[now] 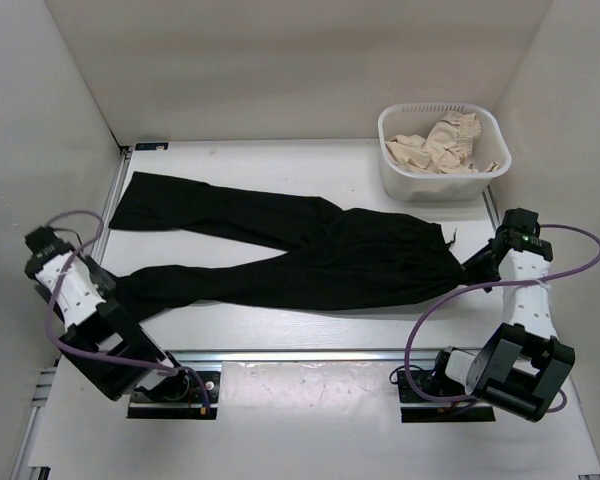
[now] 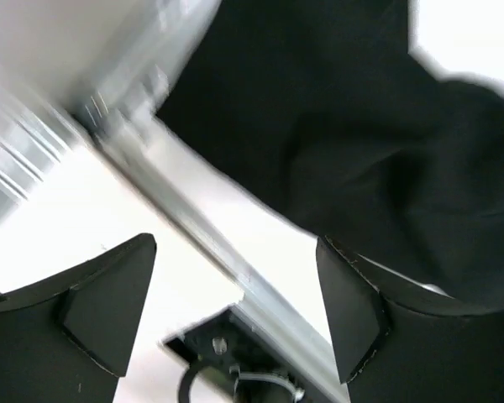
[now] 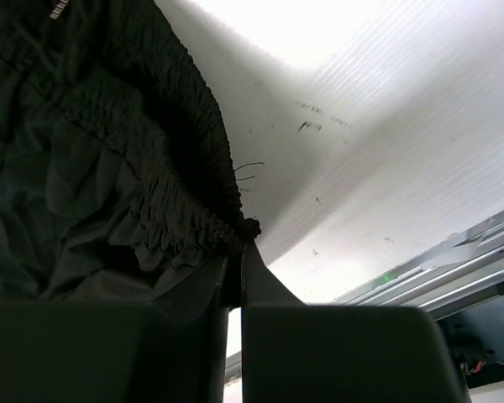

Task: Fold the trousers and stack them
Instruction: Flatten the trousers out

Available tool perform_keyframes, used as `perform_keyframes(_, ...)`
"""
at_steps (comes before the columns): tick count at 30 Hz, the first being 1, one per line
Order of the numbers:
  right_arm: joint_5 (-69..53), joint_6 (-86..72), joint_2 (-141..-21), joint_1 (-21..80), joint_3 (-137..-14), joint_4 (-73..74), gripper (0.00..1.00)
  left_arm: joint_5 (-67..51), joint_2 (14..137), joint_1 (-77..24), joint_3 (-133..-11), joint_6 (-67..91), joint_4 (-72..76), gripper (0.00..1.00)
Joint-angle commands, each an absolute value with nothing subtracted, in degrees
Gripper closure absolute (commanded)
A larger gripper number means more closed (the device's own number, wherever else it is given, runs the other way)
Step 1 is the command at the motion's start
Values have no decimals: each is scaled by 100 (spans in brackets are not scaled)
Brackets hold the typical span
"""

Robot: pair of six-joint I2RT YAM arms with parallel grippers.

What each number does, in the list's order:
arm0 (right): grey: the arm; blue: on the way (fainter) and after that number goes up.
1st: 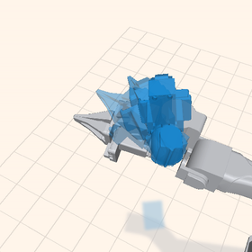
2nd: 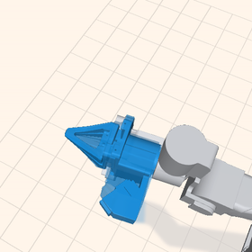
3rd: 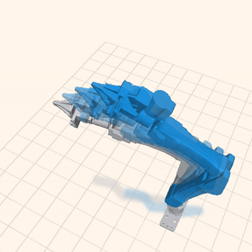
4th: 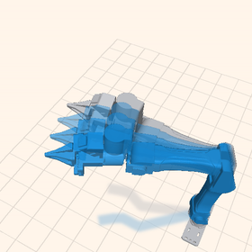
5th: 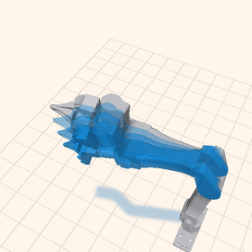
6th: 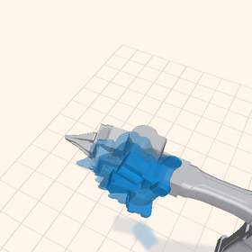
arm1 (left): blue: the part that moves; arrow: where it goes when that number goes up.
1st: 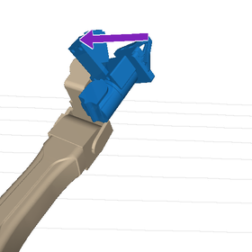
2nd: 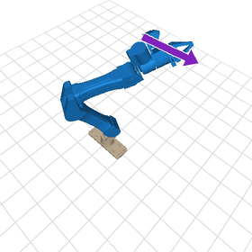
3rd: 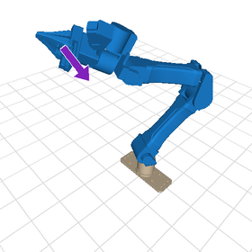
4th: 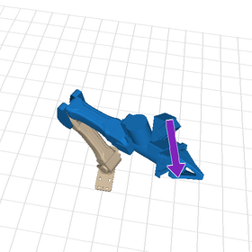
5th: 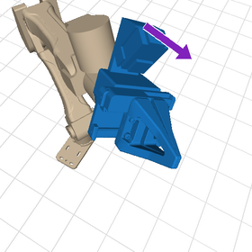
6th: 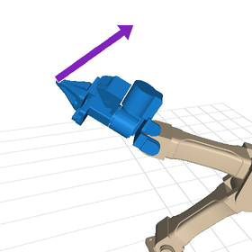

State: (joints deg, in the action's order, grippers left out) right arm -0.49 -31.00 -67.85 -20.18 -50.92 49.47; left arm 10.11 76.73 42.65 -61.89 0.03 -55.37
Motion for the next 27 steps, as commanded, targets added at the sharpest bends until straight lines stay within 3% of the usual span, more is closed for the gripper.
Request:
perform_keyframes(1,255,-2997,-6820,-2127,-5484,5019,100,914,7874,4455,-5029,0,-5248,12)
perform_keyframes(8,141,-2892,-6943,-2127,-5704,5071,100,896,9016,4623,-5273,0,-4614,12)
perform_keyframes(14,220,-2839,-6882,-2127,-5704,5132,100,1055,9633,4623,-5476,0,-4298,3)
perform_keyframes(16,360,-2786,-6830,-2127,-5765,5186,100,915,9782,4623,-5476,0,-4236,15)
perform_keyframes(17,360,-2786,-6829,-2188,-5766,5238,100,844,9782,4623,-5476,0,-4236,44)
perform_keyframes(19,413,-2786,-6829,-2188,-5941,5309,100,844,9844,4623,-5476,0,-4236,86)
perform_keyframes(27,1178,-2786,-6829,-2241,-6899,6002,100,1282,8966,5053,-5695,0,-4403,86)
